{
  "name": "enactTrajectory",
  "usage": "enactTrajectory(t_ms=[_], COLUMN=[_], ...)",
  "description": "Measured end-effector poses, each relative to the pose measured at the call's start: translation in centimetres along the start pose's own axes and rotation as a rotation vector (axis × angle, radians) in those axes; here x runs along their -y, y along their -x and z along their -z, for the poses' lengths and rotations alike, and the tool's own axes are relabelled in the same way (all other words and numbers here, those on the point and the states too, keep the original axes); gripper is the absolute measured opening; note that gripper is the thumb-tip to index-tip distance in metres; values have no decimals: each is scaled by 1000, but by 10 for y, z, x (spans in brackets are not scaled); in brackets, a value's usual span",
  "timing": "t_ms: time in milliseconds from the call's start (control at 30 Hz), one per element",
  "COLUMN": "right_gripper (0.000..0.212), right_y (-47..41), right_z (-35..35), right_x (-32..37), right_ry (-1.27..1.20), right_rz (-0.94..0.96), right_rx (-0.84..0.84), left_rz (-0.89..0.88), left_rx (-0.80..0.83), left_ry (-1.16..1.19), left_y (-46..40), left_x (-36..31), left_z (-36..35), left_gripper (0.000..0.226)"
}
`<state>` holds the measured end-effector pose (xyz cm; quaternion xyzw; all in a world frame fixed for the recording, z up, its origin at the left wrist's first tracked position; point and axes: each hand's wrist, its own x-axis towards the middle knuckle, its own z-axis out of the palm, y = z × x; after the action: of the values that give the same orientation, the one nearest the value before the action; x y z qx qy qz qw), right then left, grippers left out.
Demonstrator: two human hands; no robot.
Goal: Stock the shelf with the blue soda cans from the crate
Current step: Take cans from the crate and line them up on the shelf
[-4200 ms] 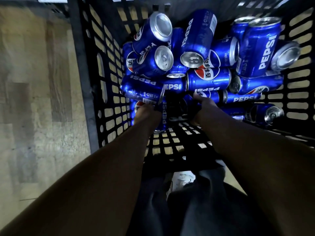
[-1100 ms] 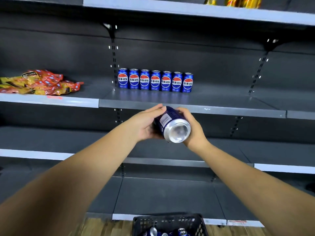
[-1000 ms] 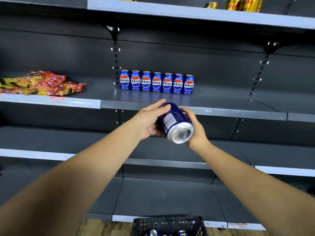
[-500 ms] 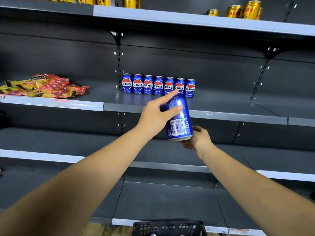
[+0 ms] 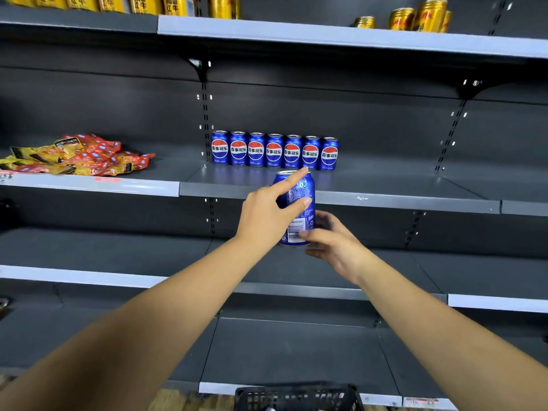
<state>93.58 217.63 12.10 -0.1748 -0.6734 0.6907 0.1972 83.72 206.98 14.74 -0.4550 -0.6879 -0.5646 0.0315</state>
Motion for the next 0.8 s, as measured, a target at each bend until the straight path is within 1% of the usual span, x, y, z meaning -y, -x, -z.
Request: enactTrajectory(t_ms=[33, 67, 167, 233, 267, 333, 400, 433, 500, 567, 600, 700, 800], right_gripper=[67, 70, 63, 60, 59, 55, 52, 51, 51, 50, 50, 53, 59], right_y=[2, 3, 2, 2, 3, 5, 7, 7, 6, 4, 3, 3, 4], right_z=[-3, -6, -13, -8, -5, 0, 2, 2, 0, -2, -3, -9, -13], right_x=[-1, -2, -2, -4, -5, -7, -10, -10, -10, -8, -8, -6, -4], right_ry=[57, 100, 97, 68, 62, 55, 43, 34, 45, 116, 164, 235, 308], right_rz=[22, 49, 111, 125, 120, 93, 84, 87, 105, 132, 147, 183, 194], right_rx=[1, -20, -123, -140, -137, -126, -115, -117, -136, -177, -203, -252, -275], left_rz=[8, 12, -11, -33, -28, 33, 128, 162, 179, 226, 255, 319, 334], left_rx=[-4, -3, 36, 66, 74, 82, 92, 95, 84, 55, 46, 12, -67], left_ry=[-10, -11, -23, -10, 31, 124, 196, 209, 212, 278, 326, 387, 337], left_y=[1, 2, 6, 10, 11, 11, 12, 14, 19, 24, 25, 21, 16], left_x=[1, 1, -1, 0, 2, 7, 13, 15, 21, 25, 23, 15, 7], left_z=[-3, -6, -11, -9, -7, -4, -6, -8, -16, -24, -27, -32, -33], left_gripper=[53, 54, 60, 68, 76, 92, 98, 94, 74, 54, 49, 43, 43])
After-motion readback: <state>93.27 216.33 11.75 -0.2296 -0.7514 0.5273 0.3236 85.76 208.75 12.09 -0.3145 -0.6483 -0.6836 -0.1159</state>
